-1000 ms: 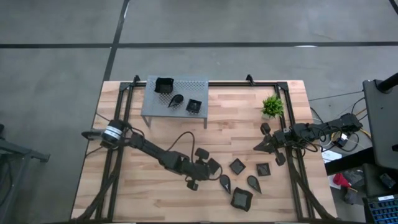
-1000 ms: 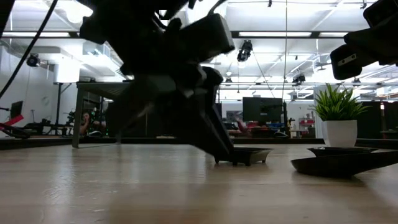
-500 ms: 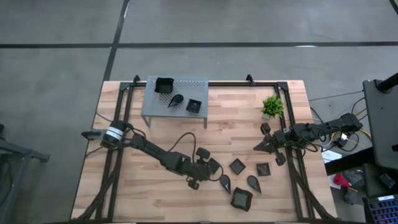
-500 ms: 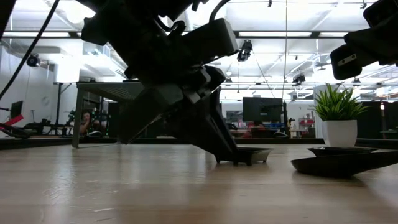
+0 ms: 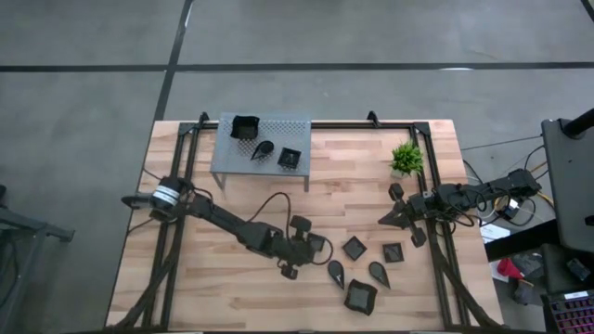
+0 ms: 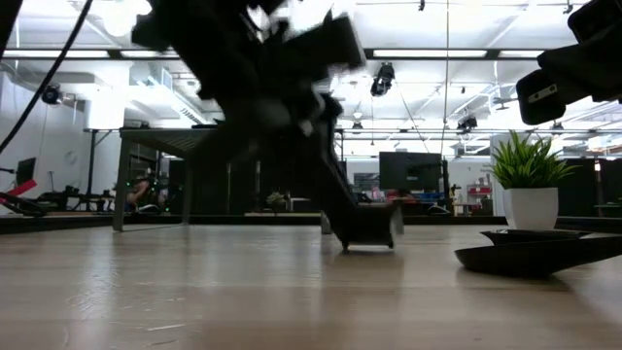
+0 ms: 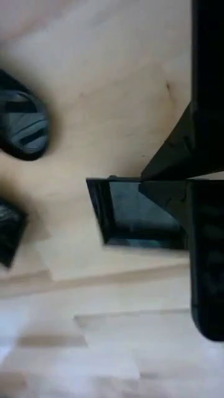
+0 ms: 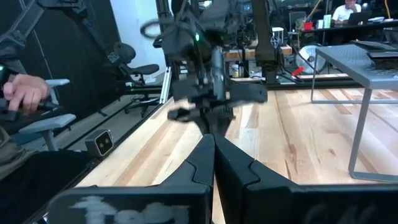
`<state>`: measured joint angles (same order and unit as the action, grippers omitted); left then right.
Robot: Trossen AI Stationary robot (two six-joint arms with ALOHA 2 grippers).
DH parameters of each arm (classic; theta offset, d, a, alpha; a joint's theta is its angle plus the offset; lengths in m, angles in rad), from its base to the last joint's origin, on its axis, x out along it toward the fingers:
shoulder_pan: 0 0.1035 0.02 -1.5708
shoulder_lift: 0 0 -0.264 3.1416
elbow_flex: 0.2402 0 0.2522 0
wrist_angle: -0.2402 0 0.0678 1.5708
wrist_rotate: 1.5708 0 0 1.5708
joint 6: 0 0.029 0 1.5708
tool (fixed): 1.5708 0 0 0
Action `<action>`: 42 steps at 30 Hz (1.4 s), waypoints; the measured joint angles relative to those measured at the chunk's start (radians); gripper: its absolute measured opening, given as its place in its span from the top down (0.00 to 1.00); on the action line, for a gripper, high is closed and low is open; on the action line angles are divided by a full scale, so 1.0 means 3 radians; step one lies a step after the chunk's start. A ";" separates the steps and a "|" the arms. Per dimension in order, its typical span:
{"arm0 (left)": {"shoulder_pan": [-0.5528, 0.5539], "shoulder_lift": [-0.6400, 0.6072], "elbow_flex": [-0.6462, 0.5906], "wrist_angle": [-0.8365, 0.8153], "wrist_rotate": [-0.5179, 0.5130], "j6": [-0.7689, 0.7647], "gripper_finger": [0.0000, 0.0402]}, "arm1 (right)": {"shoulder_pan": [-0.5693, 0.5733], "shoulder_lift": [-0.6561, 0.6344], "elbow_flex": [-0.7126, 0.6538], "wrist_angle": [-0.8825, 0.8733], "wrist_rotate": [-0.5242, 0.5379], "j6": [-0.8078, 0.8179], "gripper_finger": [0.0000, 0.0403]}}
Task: Pick & Place Mini shaped plates
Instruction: Stack the black square plate on top of the black square plate on the shelf
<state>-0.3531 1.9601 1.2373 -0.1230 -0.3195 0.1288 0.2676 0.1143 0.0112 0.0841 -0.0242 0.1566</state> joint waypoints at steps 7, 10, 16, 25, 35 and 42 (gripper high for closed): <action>-0.0064 -0.0481 -0.0001 -0.0623 -0.0211 -0.0336 1.00 | 0.0000 0.0001 0.0000 0.0000 0.0000 0.0000 0.98; -0.0110 -0.0744 -0.0001 -0.1033 -0.0434 -0.0528 1.00 | 0.0000 0.0001 -0.0001 0.0000 0.0000 0.0000 0.98; -0.0281 -0.1327 -0.0001 -0.1975 -0.1256 -0.0860 1.00 | 0.0001 0.0001 -0.0001 0.0000 0.0000 0.0000 0.98; -0.0282 -0.2029 -0.0003 -0.2398 -0.1968 -0.1077 1.00 | 0.0000 0.0001 -0.0001 0.0000 0.0000 0.0000 0.98; 0.0083 -0.1989 -0.0004 -0.1751 -0.1825 0.0451 1.00 | 0.0000 0.0001 -0.0001 0.0000 0.0001 0.0000 0.98; 0.0534 -0.1807 -0.0005 -0.1564 -0.1682 0.1008 1.00 | 0.0000 0.0001 0.0000 0.0000 0.0001 0.0000 0.98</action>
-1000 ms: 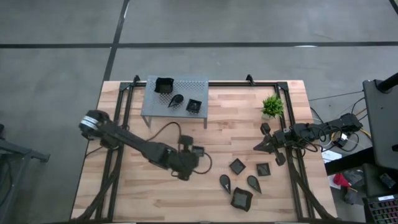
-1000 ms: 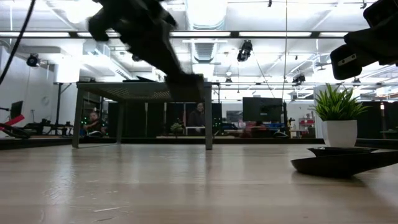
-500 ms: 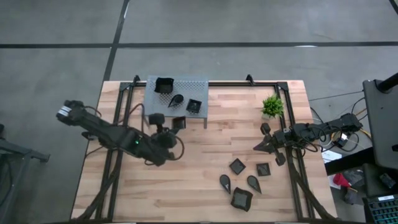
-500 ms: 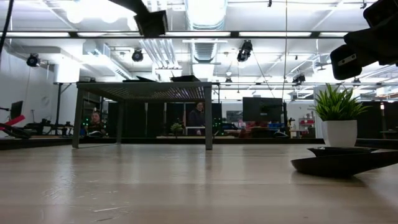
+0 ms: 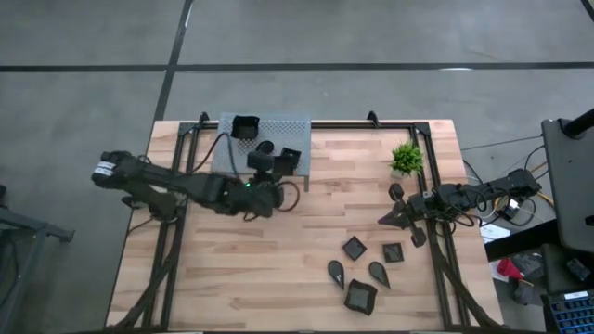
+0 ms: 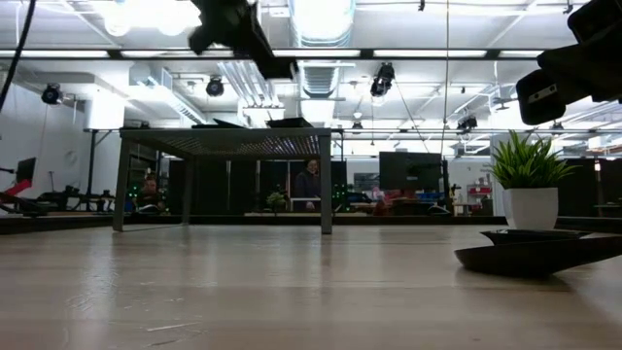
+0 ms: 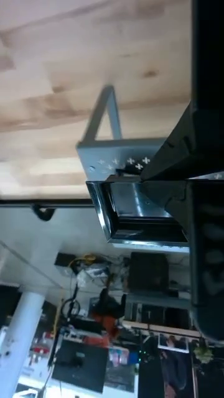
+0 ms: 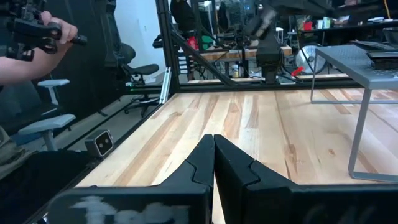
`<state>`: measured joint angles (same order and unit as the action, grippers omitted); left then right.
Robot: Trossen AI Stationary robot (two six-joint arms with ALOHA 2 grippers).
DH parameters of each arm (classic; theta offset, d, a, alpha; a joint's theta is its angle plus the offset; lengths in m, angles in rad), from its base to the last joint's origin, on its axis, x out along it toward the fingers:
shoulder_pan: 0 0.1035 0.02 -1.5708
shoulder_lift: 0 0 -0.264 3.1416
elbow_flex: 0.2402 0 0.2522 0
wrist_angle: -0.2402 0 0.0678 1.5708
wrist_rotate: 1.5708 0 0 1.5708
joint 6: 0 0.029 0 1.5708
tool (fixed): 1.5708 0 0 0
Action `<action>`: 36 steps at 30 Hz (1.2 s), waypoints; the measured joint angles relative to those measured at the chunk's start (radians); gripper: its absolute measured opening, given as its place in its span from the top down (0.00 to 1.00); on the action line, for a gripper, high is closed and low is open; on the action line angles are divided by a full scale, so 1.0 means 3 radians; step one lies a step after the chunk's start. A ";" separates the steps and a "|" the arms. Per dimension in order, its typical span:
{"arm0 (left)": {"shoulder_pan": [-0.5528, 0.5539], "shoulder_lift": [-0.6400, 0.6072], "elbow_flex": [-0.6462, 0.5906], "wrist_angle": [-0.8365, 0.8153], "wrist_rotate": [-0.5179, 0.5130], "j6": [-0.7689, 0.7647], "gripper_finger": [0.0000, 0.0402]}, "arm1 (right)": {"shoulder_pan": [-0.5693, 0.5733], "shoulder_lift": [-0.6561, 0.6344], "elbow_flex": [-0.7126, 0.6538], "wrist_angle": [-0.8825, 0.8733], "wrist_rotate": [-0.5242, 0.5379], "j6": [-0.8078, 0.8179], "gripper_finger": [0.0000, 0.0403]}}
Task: Pick & Place Mini shaped plates
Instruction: Stack the black square plate on top of the black square plate on the shelf
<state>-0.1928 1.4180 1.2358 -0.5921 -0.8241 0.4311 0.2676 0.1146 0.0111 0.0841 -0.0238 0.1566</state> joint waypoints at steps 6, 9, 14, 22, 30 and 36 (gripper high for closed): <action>0.0350 0.0120 0.0000 0.0082 0.0188 0.0224 1.00 | 0.0000 0.0000 -0.0001 0.0000 -0.0001 0.0000 0.98; 0.0484 0.0213 0.0000 0.0093 0.0191 0.0376 1.00 | 0.0001 0.0000 0.0001 0.0000 -0.0001 0.0000 0.98; 0.0583 0.0344 0.0000 0.0230 0.0378 0.0494 1.00 | 0.0000 0.0000 0.0001 0.0000 -0.0001 0.0000 0.98; 0.0609 0.0459 0.0000 0.0282 0.0376 0.0501 1.00 | 0.0001 0.0000 0.0000 0.0000 -0.0001 0.0000 0.98; 0.0608 0.0450 0.0000 0.0399 0.0216 0.0501 1.00 | 0.0001 0.0000 0.0000 0.0000 -0.0001 0.0000 0.98; 0.0608 0.0449 0.0000 0.0393 0.0313 0.0477 0.99 | 0.0001 0.0000 -0.0001 0.0000 -0.0001 0.0000 0.98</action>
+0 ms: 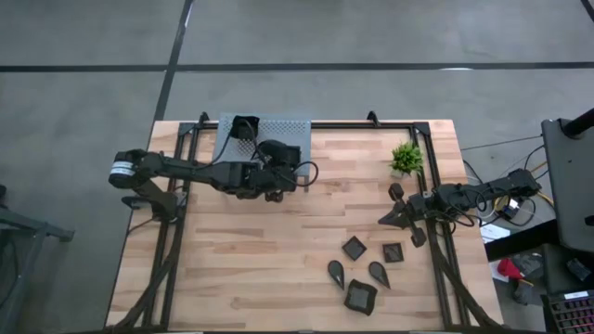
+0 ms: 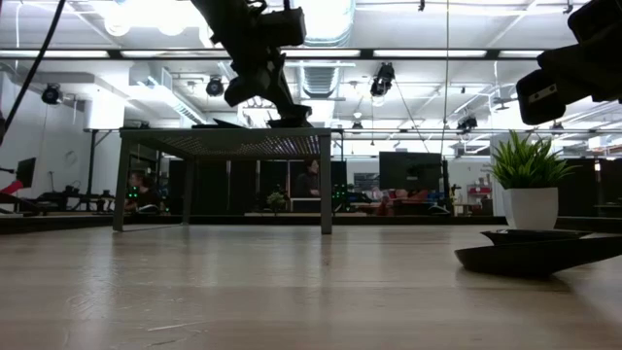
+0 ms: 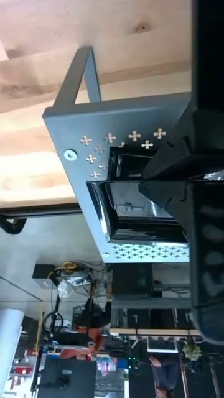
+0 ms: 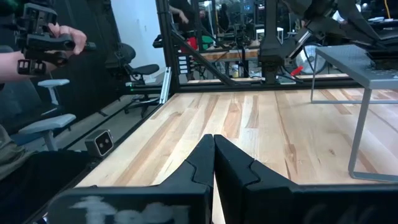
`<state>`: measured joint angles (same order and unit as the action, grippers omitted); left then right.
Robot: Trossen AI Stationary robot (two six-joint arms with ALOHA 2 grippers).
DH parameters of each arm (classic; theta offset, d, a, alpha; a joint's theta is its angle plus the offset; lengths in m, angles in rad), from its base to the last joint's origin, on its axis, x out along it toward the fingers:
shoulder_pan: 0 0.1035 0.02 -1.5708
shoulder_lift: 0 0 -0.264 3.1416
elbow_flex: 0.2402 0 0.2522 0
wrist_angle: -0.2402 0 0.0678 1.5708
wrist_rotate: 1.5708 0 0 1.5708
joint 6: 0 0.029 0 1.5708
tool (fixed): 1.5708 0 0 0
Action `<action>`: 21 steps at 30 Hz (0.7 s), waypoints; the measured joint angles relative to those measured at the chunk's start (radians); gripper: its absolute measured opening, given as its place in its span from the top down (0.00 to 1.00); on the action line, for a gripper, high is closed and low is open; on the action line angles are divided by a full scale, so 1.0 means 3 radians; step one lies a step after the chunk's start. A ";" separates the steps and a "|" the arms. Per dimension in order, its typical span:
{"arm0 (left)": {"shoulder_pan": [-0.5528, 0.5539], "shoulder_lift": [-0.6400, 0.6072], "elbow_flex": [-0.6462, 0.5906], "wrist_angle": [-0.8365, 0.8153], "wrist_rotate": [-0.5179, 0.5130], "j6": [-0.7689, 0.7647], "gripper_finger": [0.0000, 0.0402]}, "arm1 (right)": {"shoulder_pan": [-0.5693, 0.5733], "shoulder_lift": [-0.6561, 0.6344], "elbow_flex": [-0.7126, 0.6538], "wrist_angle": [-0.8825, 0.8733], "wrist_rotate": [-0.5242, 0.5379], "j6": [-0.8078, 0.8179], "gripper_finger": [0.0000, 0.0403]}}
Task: Pick & Place Mini shaped plates
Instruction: Stack the black square plate on top of the black square plate on the shelf
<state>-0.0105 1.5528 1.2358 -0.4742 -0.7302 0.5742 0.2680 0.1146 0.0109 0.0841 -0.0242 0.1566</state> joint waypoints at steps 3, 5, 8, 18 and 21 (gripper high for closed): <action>0.0000 -0.0001 0.0000 -0.0007 0.0015 -0.0015 0.95 | 0.0000 0.0000 0.0001 0.0000 0.0000 0.0000 0.98; 0.0000 -0.0001 0.0000 -0.0018 0.0012 -0.0015 0.91 | 0.0000 0.0000 0.0001 0.0000 0.0000 0.0000 0.98; 0.0000 -0.0001 0.0000 -0.0022 -0.0106 -0.0016 0.85 | 0.0000 0.0000 0.0000 0.0000 0.0000 0.0000 0.98; -0.0012 -0.0020 0.0000 -0.0022 -0.0276 -0.0004 0.78 | 0.0000 0.0000 0.0001 0.0000 0.0000 0.0000 0.98; -0.0030 -0.0043 0.0000 -0.0066 -0.0276 0.0003 0.79 | 0.0000 0.0000 0.0000 0.0000 0.0000 0.0000 0.98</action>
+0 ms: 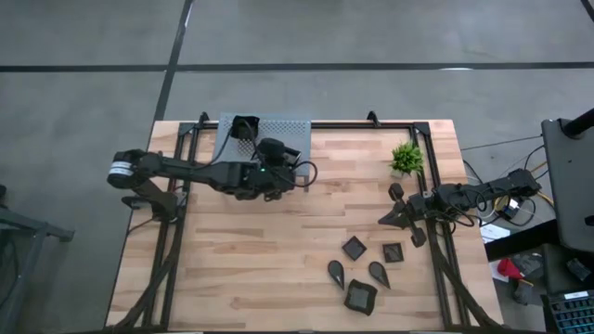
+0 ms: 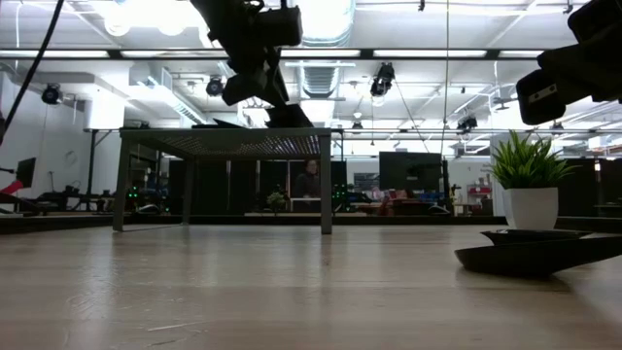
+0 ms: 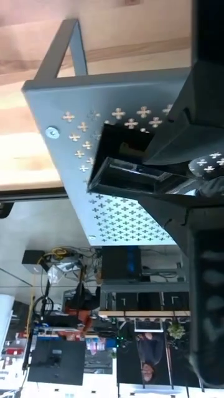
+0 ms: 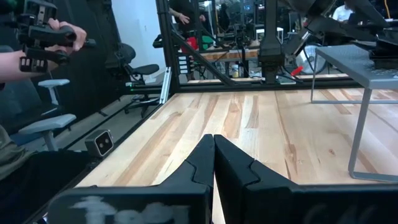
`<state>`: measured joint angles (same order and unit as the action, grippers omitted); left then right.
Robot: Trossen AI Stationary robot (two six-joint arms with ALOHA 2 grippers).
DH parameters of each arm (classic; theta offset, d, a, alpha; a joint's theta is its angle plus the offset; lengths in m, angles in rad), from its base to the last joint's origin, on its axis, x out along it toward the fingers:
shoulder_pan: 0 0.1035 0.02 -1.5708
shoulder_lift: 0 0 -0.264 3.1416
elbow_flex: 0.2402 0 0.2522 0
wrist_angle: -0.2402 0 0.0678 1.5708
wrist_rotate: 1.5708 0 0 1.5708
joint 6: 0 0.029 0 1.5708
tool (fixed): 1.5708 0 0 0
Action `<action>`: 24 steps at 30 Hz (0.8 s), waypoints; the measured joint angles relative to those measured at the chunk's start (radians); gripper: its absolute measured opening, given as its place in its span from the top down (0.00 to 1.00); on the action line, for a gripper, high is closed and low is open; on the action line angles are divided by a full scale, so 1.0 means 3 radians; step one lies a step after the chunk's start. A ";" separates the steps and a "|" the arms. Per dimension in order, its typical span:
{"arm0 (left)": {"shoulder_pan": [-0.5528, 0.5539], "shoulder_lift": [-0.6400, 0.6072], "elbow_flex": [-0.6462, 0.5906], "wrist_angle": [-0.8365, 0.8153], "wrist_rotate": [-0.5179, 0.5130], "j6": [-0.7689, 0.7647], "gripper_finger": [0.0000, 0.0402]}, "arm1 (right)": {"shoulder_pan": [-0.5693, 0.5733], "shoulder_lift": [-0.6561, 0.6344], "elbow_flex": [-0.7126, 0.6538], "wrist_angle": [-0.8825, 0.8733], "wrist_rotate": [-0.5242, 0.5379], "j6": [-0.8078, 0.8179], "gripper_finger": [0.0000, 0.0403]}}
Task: Pick & Place Mini shaped plates
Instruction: Stack the black square plate on top of the black square plate on the shelf
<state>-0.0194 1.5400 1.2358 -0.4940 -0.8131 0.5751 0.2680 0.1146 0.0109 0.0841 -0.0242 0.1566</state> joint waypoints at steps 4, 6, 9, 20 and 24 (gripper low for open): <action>-0.0011 -0.0036 0.0000 0.0010 0.0003 -0.0074 0.79 | 0.0000 0.0000 0.0000 -0.0001 0.0000 0.0000 0.98; -0.0014 -0.0036 0.0000 -0.0043 -0.0001 -0.0049 0.79 | 0.0000 0.0000 0.0001 -0.0001 0.0000 0.0000 0.98; -0.0026 -0.0043 0.0000 -0.0061 0.0019 -0.0086 0.79 | 0.0000 0.0000 0.0000 0.0000 0.0000 0.0000 0.98; -0.0194 -0.0084 0.0000 -0.0131 -0.0077 -0.0853 0.79 | 0.0000 0.0000 0.0001 0.0000 0.0000 0.0000 0.98; -0.0359 -0.0142 0.0000 -0.0462 0.0327 -0.1512 0.81 | 0.0000 0.0000 0.0000 -0.0001 0.0000 0.0000 0.98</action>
<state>-0.1272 1.4973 1.2358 -0.6325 -0.7151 0.1215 0.2679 0.1146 0.0109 0.0838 -0.0242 0.1566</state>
